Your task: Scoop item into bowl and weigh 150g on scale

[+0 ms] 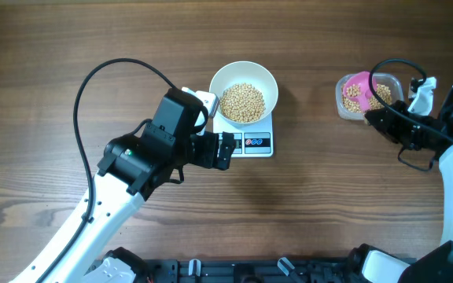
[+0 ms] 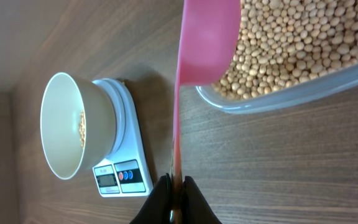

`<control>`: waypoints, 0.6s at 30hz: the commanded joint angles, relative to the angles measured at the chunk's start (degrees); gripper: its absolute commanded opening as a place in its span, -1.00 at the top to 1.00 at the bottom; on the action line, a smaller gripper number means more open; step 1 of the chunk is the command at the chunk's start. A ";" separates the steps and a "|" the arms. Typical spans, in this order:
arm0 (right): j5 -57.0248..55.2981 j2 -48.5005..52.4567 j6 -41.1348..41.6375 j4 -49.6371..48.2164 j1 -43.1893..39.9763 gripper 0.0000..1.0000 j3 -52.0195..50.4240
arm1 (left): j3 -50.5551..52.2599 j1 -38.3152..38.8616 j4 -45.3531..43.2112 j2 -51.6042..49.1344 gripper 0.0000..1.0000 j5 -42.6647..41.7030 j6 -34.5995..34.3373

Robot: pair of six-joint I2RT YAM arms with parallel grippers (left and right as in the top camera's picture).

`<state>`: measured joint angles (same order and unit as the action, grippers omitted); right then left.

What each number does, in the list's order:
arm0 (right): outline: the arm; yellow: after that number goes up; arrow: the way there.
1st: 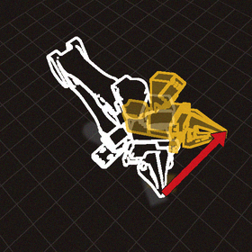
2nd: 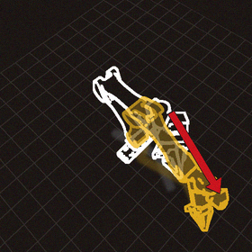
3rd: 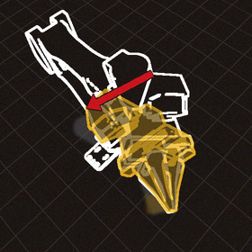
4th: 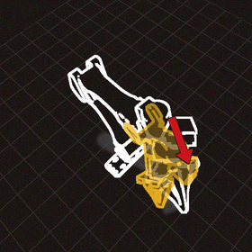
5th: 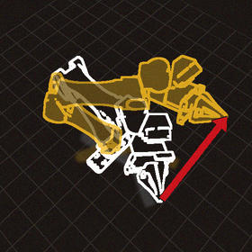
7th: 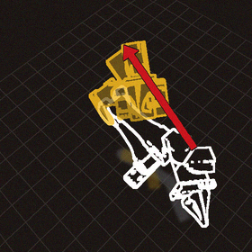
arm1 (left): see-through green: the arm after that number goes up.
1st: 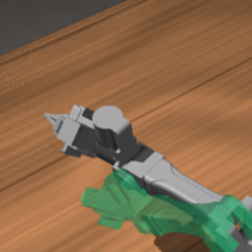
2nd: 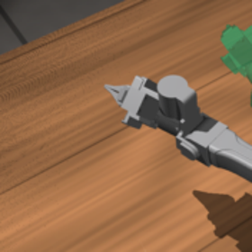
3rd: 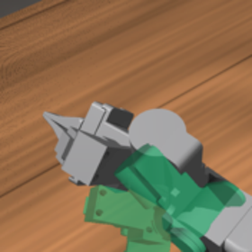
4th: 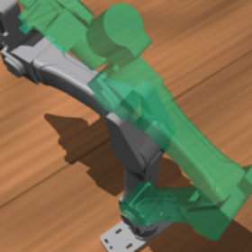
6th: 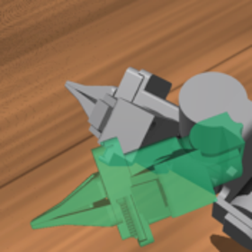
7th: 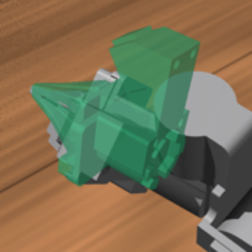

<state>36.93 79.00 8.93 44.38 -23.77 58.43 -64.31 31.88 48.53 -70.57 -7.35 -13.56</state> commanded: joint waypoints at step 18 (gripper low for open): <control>-10.99 4.42 -1.46 -1.70 0.13 0.90 3.21 | 0.24 0.26 -0.11 0.04 -1.00 0.55 1.18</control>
<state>26.70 81.36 8.69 42.68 -23.77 60.20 -64.31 31.88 48.53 -70.57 -7.35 -13.56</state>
